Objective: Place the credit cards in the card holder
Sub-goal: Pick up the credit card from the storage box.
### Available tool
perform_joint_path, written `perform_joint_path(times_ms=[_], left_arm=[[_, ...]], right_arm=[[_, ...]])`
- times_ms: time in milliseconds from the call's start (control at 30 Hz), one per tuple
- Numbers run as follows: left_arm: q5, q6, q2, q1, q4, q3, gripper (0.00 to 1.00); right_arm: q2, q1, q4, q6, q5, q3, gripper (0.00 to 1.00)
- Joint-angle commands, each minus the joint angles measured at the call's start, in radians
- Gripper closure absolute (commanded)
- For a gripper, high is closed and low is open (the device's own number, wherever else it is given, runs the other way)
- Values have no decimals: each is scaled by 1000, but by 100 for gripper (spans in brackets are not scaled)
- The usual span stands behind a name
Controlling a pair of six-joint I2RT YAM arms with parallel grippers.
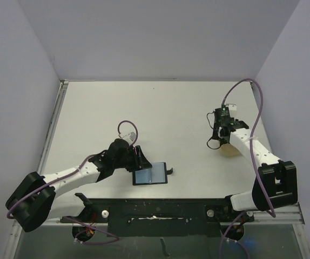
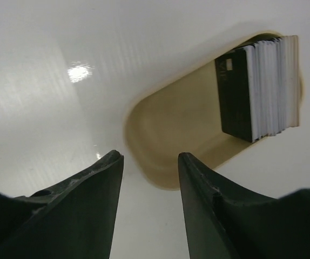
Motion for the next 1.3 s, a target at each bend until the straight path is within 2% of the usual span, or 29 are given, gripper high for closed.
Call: perform_joint_path(times_ms=[0, 233, 567, 800, 1267], left_arm=[[-56, 83, -49, 17, -128, 46, 60], [-45, 94, -112, 44, -158, 7, 59], [0, 120, -169, 54, -183, 6, 59], [52, 122, -176, 63, -146, -13, 59], [148, 153, -182, 155, -129, -34, 59]], right_arm=[[66, -84, -18, -131, 106, 65, 53], [144, -188, -28, -196, 143, 127, 46], [263, -288, -12, -281, 174, 189, 42], [339, -311, -12, -309, 196, 221, 46], [385, -325, -24, -321, 263, 240, 62]])
